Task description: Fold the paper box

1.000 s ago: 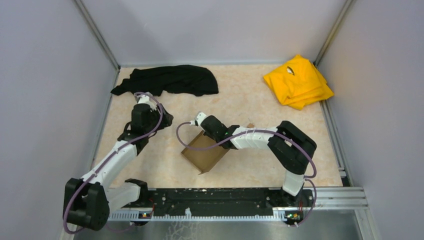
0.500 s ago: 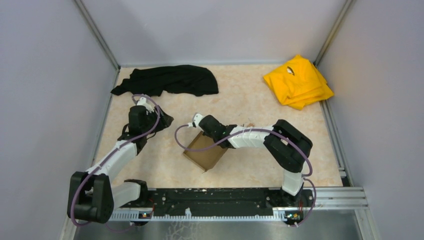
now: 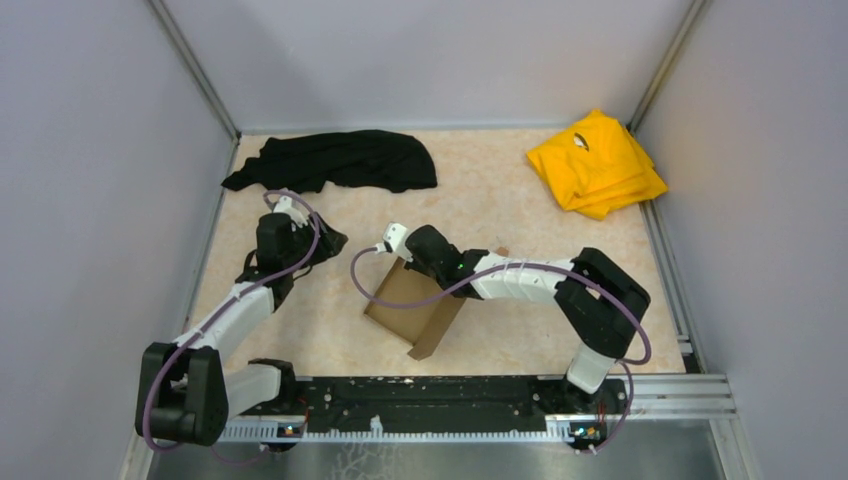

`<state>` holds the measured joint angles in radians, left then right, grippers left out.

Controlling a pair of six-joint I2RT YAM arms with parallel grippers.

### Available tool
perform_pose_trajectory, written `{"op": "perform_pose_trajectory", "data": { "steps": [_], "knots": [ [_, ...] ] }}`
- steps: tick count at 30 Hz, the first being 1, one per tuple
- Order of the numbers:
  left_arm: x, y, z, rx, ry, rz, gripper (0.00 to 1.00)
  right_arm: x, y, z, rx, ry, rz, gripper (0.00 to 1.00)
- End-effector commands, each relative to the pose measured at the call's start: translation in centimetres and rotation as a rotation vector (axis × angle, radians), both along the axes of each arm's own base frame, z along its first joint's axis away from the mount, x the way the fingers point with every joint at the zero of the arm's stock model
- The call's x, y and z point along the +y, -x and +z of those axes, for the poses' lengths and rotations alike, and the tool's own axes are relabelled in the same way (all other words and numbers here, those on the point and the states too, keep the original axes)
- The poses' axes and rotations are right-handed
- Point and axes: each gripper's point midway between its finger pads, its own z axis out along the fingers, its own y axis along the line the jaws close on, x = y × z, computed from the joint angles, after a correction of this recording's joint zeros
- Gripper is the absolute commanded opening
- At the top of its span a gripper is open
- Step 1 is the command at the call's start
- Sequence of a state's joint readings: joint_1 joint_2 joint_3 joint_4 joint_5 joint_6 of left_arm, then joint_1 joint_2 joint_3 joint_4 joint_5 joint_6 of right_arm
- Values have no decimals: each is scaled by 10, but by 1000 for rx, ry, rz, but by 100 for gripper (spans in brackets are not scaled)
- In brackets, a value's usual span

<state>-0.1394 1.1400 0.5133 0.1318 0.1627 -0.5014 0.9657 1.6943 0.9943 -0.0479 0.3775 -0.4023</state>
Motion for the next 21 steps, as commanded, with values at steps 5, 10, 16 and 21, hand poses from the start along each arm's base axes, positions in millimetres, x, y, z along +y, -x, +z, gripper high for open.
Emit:
{"op": "perform_pose_trajectory", "data": {
  "steps": [5,10,16,21],
  "knots": [
    [-1,-3,4,-24,17,-10,59,6,2,31,-61,-68,39,0],
    [-2,-3,4,-22,17,-11,59,3,-2,35,-95,-64,32,0],
    [-2,-3,2,-18,15,-13,59,-1,-8,24,-124,-5,10,0],
    [-2,-4,1,-16,13,-15,59,5,-14,16,-130,9,13,1]
  ]
}}
